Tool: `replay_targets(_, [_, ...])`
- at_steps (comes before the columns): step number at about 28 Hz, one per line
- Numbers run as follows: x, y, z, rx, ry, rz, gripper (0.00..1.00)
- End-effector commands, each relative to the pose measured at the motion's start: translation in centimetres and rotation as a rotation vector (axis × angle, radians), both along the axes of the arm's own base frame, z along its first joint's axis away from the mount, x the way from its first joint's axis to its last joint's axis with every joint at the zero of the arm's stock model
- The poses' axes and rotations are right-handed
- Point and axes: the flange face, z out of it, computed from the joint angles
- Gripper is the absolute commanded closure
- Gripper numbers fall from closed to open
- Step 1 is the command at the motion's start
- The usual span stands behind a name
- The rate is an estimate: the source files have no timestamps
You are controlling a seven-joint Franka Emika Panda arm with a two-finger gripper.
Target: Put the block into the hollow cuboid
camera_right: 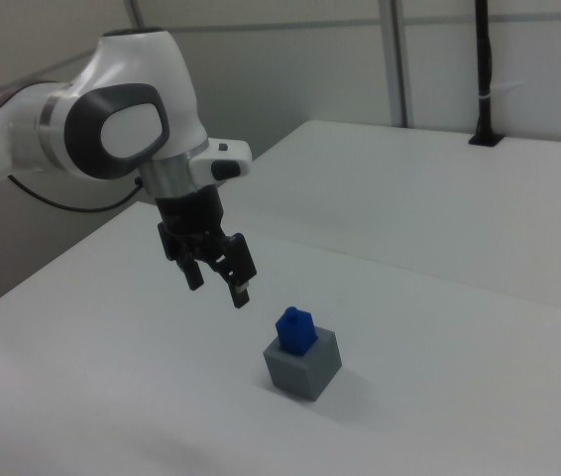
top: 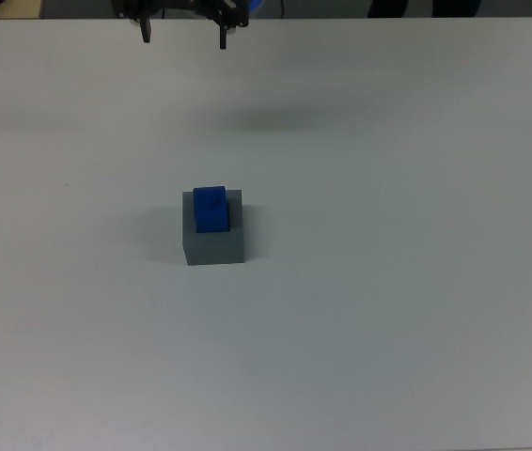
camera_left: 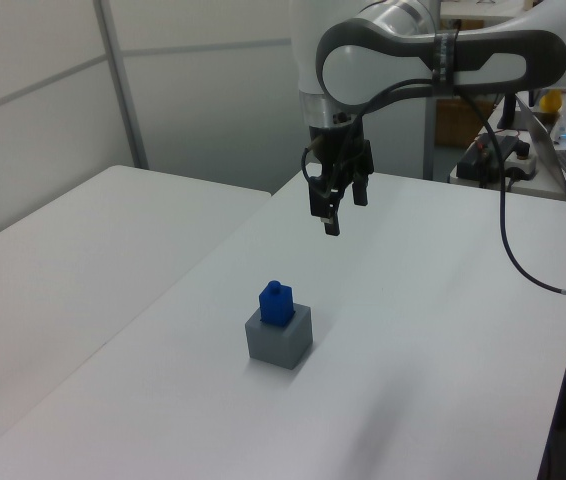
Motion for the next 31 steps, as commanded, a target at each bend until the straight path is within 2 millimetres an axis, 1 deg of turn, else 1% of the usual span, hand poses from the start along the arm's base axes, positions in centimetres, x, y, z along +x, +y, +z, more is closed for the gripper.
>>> replay_targets(1, [-0.07, -0.31, 0.13, 0.028, -0.017, 0.015, 0.00])
replay_targets(7, [0.04, -0.40, 0.05, 0.028, -0.017, 0.013, 0.00])
replay_targets(11, [0.21, -0.49, 0.81, 0.028, -0.033, 0.012, 0.00])
replay_targets(19, [0.31, -0.57, 0.73, 0.028, -0.033, 0.011, 0.00])
replay_targets(22, [0.31, -1.08, 0.73, 0.028, -0.033, 0.003, 0.00])
replay_targets(31, [0.32, -1.17, 0.80, 0.028, -0.034, 0.001, 0.00])
